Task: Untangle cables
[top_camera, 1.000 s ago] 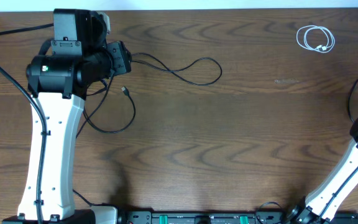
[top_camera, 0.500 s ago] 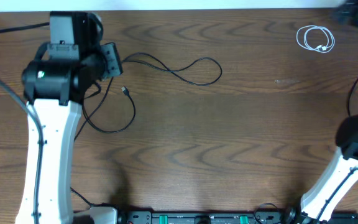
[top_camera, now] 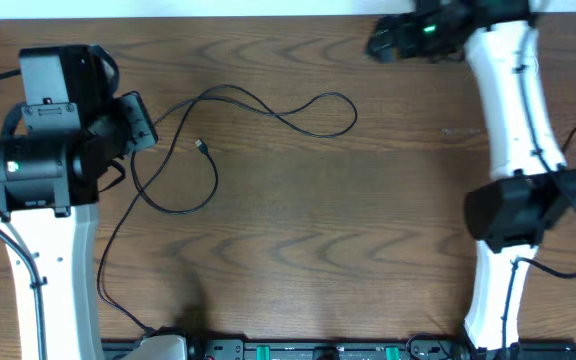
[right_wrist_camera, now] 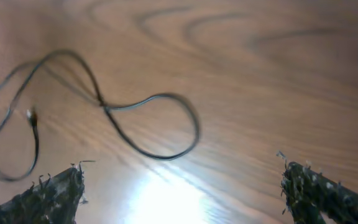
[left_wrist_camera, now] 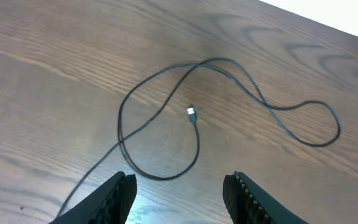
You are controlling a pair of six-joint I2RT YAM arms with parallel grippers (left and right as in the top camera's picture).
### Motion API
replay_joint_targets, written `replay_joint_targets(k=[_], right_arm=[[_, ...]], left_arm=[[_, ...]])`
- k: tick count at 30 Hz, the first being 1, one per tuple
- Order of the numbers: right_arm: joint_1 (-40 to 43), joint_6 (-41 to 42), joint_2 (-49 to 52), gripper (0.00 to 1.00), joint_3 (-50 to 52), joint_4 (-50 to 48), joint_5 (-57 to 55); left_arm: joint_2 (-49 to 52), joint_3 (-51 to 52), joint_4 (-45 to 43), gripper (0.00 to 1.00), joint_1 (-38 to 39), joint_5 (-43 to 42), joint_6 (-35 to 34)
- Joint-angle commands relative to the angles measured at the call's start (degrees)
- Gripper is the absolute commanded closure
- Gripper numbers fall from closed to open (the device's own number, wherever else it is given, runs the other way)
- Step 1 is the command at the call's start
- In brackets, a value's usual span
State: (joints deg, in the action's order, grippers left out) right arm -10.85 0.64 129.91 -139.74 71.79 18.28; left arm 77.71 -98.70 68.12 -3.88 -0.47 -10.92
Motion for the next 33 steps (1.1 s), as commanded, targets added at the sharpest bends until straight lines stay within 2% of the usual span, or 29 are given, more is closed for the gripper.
replay_joint_targets(k=[1, 2, 5, 10, 12, 20, 33], right_arm=[[-3.39, 1.99, 4.9, 0.09, 0.04, 0.24, -2.54], [-4.52, 2.4, 6.08, 0.17, 0.04, 0.22, -2.54], [-7.63, 2.6, 9.44, 0.34, 0.04, 0.24, -5.09], [-10.78, 9.79, 14.05, 0.42, 0.04, 1.73, -14.45], [-11.32, 11.78, 15.32, 0.48, 0.04, 2.21, -16.48], [-11.58, 18.82, 16.33, 0.53, 0.04, 2.58, -25.44], [-11.74, 21.68, 21.03, 0.6, 0.07, 1.92, -24.7]], left_arm=[[0.74, -0.92, 0.22, 0.49, -1.09, 1.01, -0.79], [0.9, -0.92, 0.22, 0.49, -1.09, 1.01, -0.76], [1.38, -0.92, 0.33, 0.49, -1.09, 0.98, -0.76], [2.45, -0.9, 1.16, 0.49, -1.09, 1.01, -0.74], [2.84, -0.85, 1.49, 0.49, -1.09, 1.01, -0.74], [3.63, -0.85, 1.51, 0.49, -1.09, 0.98, -0.74], [3.63, -0.79, 1.6, 0.49, -1.09, 0.96, -0.74]])
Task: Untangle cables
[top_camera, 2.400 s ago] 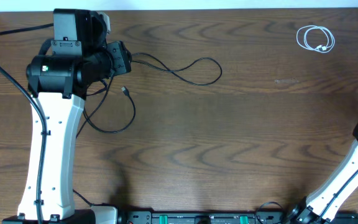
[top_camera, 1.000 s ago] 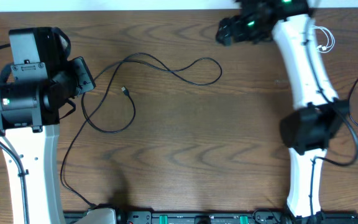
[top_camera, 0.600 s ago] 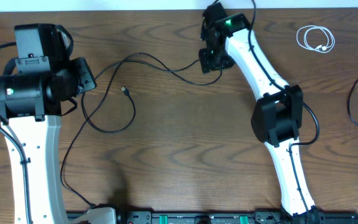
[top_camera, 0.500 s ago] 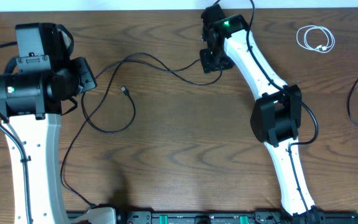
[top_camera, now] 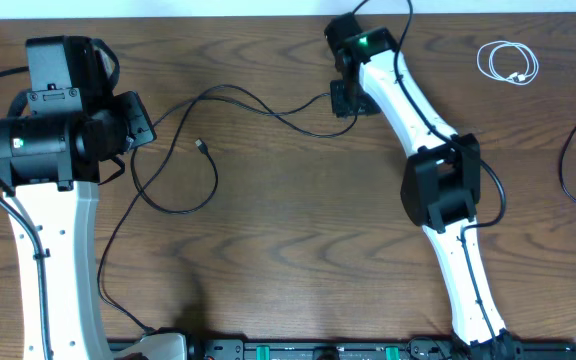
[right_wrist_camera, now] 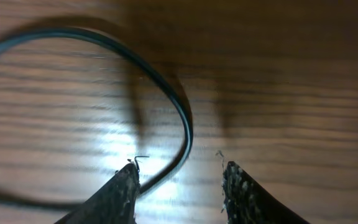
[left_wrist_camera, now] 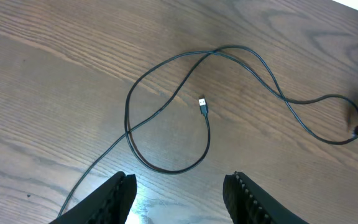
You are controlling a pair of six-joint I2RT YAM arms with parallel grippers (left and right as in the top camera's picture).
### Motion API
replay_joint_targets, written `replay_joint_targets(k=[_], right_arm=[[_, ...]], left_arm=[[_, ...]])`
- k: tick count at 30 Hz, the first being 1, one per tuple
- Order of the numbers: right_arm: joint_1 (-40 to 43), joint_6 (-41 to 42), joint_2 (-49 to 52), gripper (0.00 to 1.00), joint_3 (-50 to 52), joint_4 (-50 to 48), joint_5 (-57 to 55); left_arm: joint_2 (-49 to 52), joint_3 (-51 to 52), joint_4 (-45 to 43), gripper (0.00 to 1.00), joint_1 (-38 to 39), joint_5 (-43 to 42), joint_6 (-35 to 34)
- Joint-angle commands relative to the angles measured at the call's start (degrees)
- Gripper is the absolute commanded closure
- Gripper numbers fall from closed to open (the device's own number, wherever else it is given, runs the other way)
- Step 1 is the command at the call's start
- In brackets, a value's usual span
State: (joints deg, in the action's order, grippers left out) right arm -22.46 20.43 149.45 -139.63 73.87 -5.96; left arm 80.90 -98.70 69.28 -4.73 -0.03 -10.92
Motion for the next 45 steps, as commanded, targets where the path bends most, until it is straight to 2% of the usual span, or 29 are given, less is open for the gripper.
replay_joint_targets(k=[1, 7, 13, 21, 25, 26, 34, 39, 45], right_arm=[[-0.13, 2.16, 1.7, 0.6, -0.04, -0.24, -0.24], [-0.13, 4.59, 2.45, 0.68, 0.22, -0.39, 0.11], [-0.13, 5.77, 2.45, 0.85, 0.94, -0.31, 0.09], [0.02, 8.26, 2.45, 0.87, 8.09, -1.25, 0.09], [0.74, 8.24, 2.45, 0.99, 10.54, -0.81, 0.07], [1.03, 8.17, 2.45, 0.99, 10.54, -0.48, 0.02], [7.15, 1.31, -2.58, 0.99, 9.4, 3.15, 0.94], [12.17, -13.75, -9.75, 0.99, 9.4, 5.95, 10.45], [15.89, -23.47, -15.56, 0.99, 9.4, 13.25, 16.5]], left_arm=[[0.44, -0.81, 0.44, 0.49, -0.24, 0.52, -0.74], [0.44, -0.76, 0.55, 0.49, -0.24, 0.52, -0.74], [0.44, -0.74, 0.57, 0.49, -0.24, 0.52, -0.74], [0.44, -0.74, 1.4, 0.49, -0.24, 0.52, -0.74], [0.44, -0.74, 1.42, 0.49, -0.24, 0.5, -0.74], [0.44, -0.74, 1.42, 0.49, -0.22, 0.5, -0.74], [1.36, 1.51, 0.96, 0.5, -0.17, -4.13, -0.74], [4.94, 1.84, 0.74, 0.5, -0.11, -8.17, -0.7], [9.11, 1.84, -0.83, 0.5, 2.95, -8.79, 1.18]])
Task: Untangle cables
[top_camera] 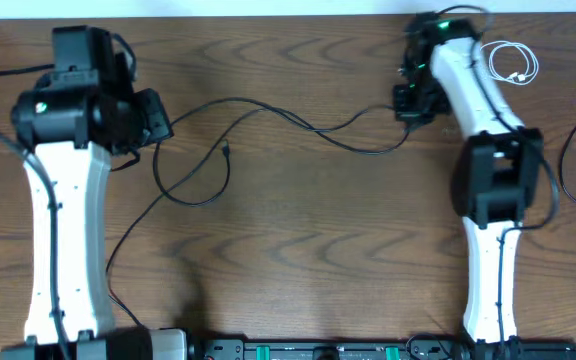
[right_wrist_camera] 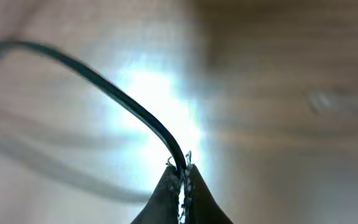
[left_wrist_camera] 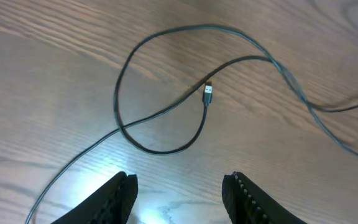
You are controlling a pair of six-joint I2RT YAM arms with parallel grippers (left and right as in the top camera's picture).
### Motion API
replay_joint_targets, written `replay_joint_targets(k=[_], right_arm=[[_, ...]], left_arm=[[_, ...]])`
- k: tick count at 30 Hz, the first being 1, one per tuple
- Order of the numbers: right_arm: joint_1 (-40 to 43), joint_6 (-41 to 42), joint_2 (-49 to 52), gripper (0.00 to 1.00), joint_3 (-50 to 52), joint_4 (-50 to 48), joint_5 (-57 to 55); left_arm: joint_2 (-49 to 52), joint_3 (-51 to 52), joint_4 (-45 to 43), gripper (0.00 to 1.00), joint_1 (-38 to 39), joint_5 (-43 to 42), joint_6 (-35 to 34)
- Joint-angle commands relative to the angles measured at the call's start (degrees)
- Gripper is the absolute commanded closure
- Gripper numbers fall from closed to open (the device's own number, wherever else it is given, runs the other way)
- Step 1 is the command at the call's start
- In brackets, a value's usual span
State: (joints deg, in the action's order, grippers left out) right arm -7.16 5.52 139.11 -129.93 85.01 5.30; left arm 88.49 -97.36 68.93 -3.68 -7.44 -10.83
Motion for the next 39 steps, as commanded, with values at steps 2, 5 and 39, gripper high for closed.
replay_joint_targets(k=[2, 5, 39], right_arm=[[1.38, -10.45, -6.51, 0.99, -0.31, 4.9, 6.25], [2.23, -12.92, -8.35, 0.99, -0.31, 8.41, 8.44], [-21.77, -28.52, 3.63, 0.42, 0.13, -25.9, 6.4]], left_arm=[[2.97, 0.5, -1.4, 0.5, 3.54, -1.38, 1.9], [5.42, 0.5, -3.43, 0.5, 5.95, -1.38, 2.25], [9.86, 0.04, -5.75, 0.5, -2.99, -0.26, -3.85]])
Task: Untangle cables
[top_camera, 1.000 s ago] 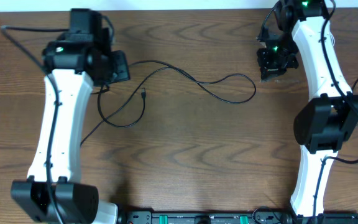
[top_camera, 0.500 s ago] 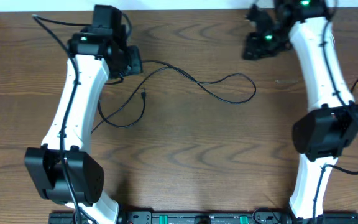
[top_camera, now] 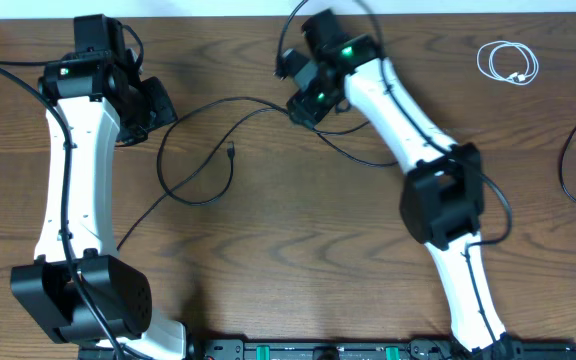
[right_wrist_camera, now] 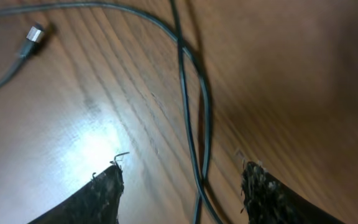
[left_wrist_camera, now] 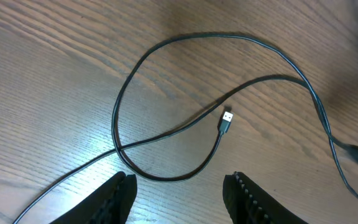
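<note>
A thin black cable (top_camera: 196, 200) lies looped on the wooden table, its free USB plug (top_camera: 230, 152) inside the loop. In the left wrist view the loop (left_wrist_camera: 166, 177) and plug (left_wrist_camera: 226, 118) lie just ahead of my open left gripper (left_wrist_camera: 182, 199), which holds nothing. My left gripper (top_camera: 158, 105) is at the loop's back-left side. My right gripper (top_camera: 303, 95) stands open over the cable's middle stretch. Two cable strands (right_wrist_camera: 197, 124) run between its fingers on the table, with the plug (right_wrist_camera: 33, 34) far off at the upper left.
A coiled white cable (top_camera: 508, 62) lies at the back right. Another black cable (top_camera: 568, 170) curves in from the right edge. The looped cable's tail runs down to the front left (top_camera: 113, 255), near the left arm's base.
My right gripper was shut on the cable at the back right, drawing it out. Now it is open, farther left over the cable's middle. The cable has gone slack again. My left gripper stays open.
My right gripper was open at the back right, away from the cable. Then it was open around the cable's right-hand loop. Then it was shut on the cable, with that loop drawn out rightward. Now it is open above two strands near the middle.
</note>
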You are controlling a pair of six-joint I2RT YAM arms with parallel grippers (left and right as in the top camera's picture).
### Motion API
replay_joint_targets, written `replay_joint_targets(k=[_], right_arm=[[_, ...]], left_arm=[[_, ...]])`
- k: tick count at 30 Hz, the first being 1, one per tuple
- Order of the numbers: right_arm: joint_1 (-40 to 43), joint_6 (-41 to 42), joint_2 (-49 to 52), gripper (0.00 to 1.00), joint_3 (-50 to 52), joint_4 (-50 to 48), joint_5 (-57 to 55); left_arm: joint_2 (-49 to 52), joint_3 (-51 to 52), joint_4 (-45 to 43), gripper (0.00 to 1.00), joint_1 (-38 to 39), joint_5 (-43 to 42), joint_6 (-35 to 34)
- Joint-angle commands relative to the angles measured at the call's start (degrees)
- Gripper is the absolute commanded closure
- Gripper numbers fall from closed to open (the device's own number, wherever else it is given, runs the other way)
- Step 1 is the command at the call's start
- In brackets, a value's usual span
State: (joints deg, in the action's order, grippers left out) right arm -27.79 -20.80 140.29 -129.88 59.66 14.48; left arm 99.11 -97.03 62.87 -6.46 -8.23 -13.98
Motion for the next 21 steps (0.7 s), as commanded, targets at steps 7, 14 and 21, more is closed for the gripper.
replay_joint_targets(k=[7, 14, 21], right_arm=[[-1.99, -1.92, 6.99, 0.46, 0.11, -1.4, -3.91], [-1.62, -1.95, 7.98, 0.48, 0.26, -1.46, -4.09], [-1.62, 0.24, 7.98, 0.57, 1.79, -1.14, -4.04]], left_arm=[[-0.76, -0.28, 0.68, 0.5, -0.22, 0.52, -0.7], [-0.76, -0.26, 0.96, 0.5, -0.22, 0.52, -0.68], [-0.76, -0.26, 1.05, 0.5, -0.22, 0.52, -0.7]])
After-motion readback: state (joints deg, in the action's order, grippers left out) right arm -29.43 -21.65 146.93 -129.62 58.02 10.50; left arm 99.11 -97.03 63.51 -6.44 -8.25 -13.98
